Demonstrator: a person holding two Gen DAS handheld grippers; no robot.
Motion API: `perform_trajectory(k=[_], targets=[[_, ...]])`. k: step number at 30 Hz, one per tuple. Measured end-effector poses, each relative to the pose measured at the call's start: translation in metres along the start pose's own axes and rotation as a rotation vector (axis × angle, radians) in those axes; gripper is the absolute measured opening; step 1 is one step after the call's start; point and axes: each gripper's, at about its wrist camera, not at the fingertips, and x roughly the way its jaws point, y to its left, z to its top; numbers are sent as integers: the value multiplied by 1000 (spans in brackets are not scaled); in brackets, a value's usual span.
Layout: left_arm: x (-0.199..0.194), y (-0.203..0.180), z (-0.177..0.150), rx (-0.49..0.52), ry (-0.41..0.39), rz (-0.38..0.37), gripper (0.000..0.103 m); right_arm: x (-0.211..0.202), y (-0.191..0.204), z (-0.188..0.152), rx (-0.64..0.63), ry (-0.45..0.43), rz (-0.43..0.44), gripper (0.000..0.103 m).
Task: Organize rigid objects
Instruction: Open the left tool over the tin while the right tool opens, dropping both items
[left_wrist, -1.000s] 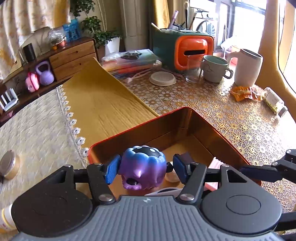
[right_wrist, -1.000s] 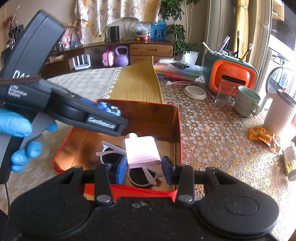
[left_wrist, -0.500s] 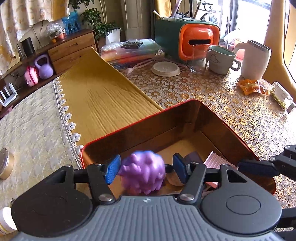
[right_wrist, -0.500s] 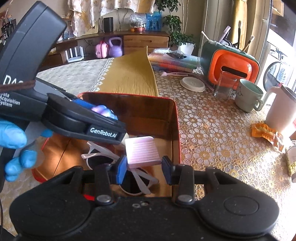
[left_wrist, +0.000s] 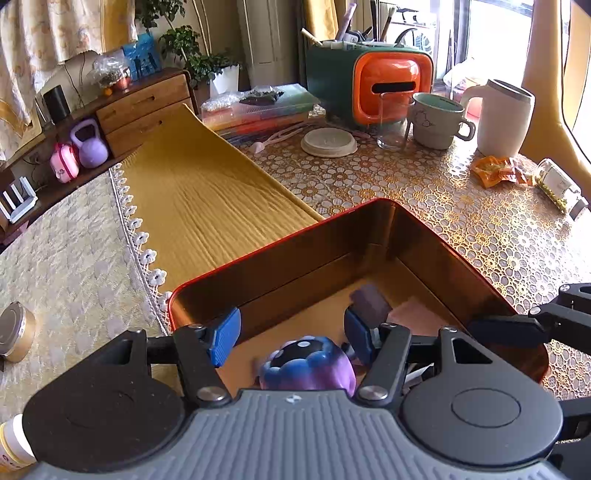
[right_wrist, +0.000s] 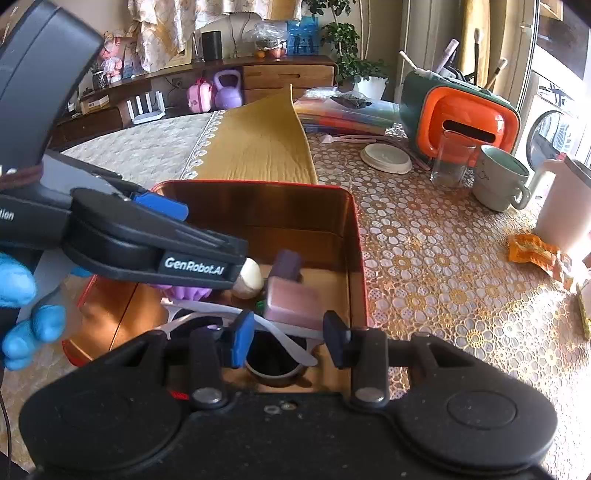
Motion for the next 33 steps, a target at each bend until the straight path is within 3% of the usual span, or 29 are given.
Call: perform_trajectory(k=[9, 25, 28, 33], targets=[[-28, 4, -5, -9, -40, -30, 62, -16, 3, -2, 24, -13, 13, 42], [-96, 24, -38, -36, -95, -57, 63, -53, 18, -5, 37, -60, 42, 57], [-110, 30, -46, -45, -111, -57, 75, -60, 25, -7, 33, -72, 44, 64], [-131, 41, -60, -55, -127, -59, 75, -69, 36, -9, 16, -88, 59, 68]])
